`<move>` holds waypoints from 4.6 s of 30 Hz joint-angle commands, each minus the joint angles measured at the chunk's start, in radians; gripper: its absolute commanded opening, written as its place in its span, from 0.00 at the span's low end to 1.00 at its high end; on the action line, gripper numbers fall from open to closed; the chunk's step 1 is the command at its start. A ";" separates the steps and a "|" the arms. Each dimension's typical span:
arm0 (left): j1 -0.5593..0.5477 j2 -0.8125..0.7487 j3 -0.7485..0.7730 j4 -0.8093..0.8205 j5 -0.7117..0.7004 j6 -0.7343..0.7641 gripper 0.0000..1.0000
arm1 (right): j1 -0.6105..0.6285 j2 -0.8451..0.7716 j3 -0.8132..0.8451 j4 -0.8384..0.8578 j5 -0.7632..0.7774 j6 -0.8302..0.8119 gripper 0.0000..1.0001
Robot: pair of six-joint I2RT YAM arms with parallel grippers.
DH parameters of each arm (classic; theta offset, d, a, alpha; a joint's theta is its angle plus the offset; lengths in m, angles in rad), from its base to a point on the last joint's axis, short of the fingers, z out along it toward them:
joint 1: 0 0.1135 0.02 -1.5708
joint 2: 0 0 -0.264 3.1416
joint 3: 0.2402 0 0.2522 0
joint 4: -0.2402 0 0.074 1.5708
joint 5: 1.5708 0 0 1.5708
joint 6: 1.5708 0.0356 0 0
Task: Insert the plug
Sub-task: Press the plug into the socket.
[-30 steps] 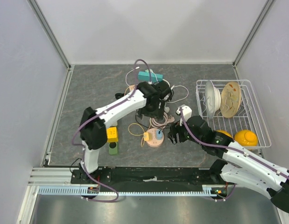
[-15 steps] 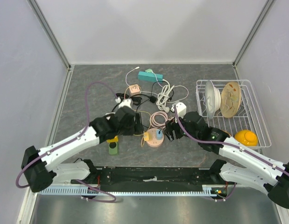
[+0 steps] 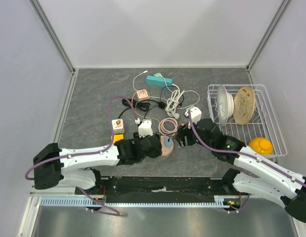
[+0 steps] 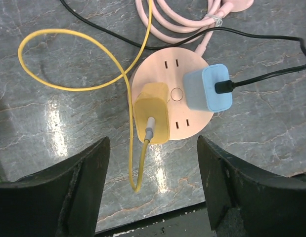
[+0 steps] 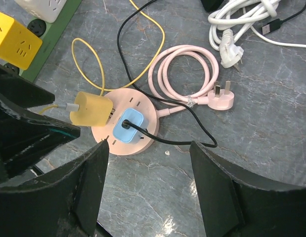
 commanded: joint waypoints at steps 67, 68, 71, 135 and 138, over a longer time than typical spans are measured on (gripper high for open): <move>0.057 0.477 0.548 -0.391 0.043 0.043 0.02 | 0.002 -0.088 -0.003 -0.091 0.083 -0.012 0.75; 0.058 0.480 0.547 -0.388 0.046 0.049 0.02 | 0.002 -0.089 -0.004 -0.089 0.083 -0.010 0.75; 0.064 0.493 0.547 -0.385 0.046 0.052 0.02 | 0.002 -0.092 -0.009 -0.088 0.082 -0.003 0.75; 0.143 0.621 0.573 -0.583 0.144 -0.083 0.43 | 0.002 -0.099 -0.001 -0.063 0.002 0.011 0.76; 0.176 0.578 0.585 -0.591 0.126 -0.042 0.62 | 0.002 -0.103 0.003 -0.062 0.011 0.019 0.76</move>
